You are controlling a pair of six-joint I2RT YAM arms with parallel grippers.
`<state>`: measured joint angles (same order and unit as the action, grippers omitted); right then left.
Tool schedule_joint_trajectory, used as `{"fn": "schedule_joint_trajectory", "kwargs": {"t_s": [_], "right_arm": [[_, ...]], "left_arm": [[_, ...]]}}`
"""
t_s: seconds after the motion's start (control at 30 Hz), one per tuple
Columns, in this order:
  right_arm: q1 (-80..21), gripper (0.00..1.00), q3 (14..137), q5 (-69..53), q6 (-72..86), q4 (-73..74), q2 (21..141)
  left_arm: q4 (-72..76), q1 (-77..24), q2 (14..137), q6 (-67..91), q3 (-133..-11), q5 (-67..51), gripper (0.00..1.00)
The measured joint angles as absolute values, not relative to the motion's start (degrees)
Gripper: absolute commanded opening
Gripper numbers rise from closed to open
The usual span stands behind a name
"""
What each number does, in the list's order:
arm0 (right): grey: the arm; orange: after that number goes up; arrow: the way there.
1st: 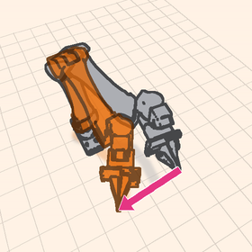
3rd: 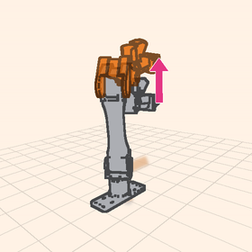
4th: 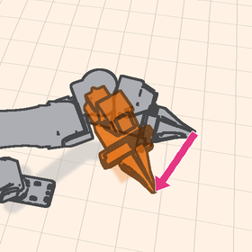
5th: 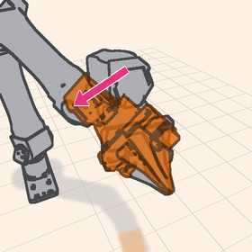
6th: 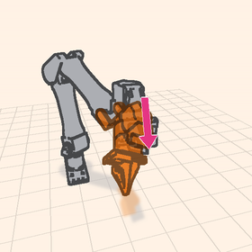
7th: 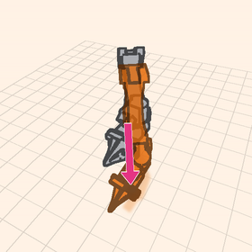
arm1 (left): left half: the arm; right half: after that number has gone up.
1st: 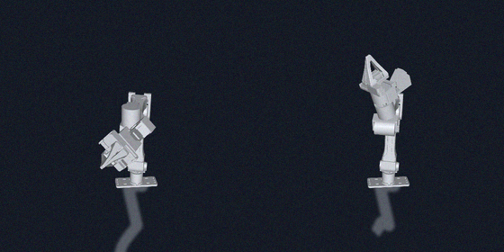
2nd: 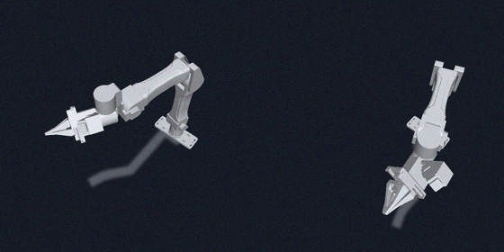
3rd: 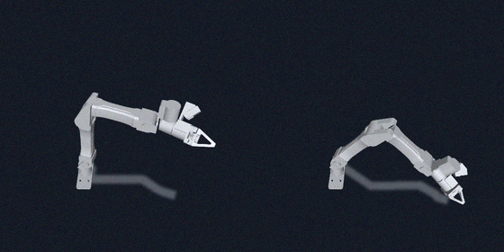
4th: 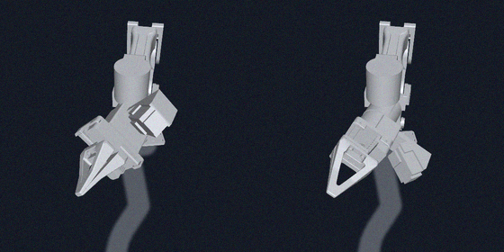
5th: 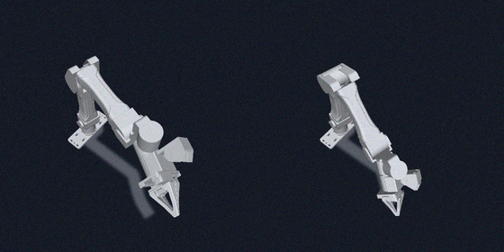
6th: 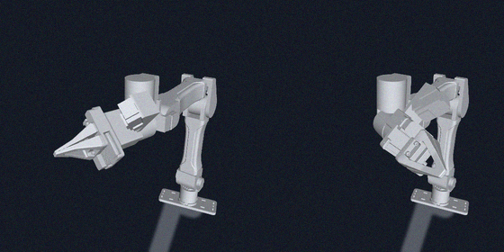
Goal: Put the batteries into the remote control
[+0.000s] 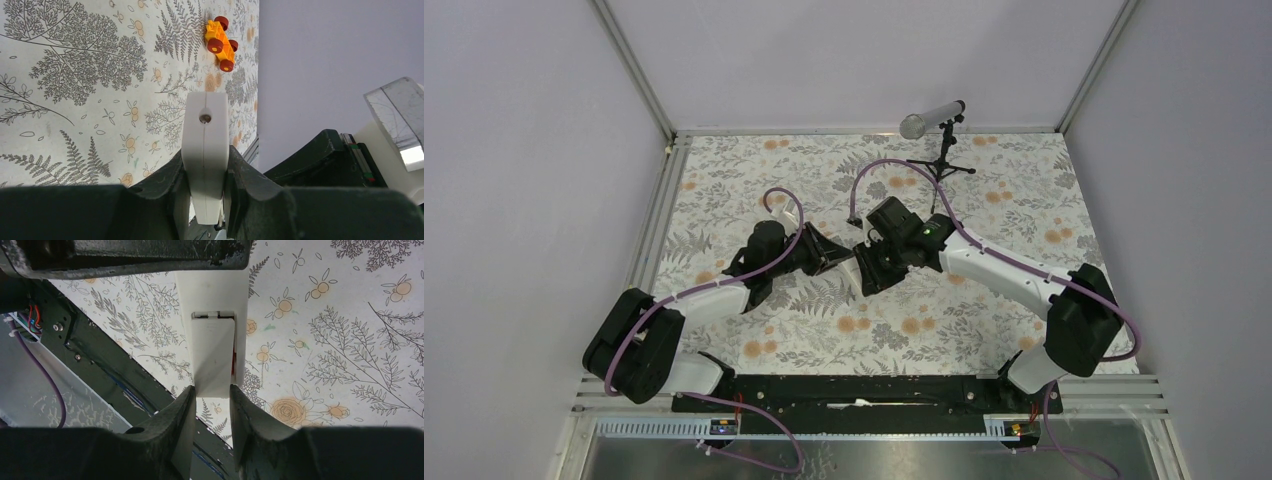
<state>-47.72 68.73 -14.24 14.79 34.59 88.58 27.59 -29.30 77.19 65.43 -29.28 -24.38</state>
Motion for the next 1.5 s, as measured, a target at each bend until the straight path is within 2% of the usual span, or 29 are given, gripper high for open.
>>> {"fn": "schedule_joint_trajectory", "kwargs": {"t_s": [1.5], "right_arm": [[-48.07, 0.38, 71.11, -14.13, 11.62, 37.15, 91.02]], "left_arm": [[23.88, -28.95, 77.97, 61.32, -32.4, -28.58, 0.0]]}}
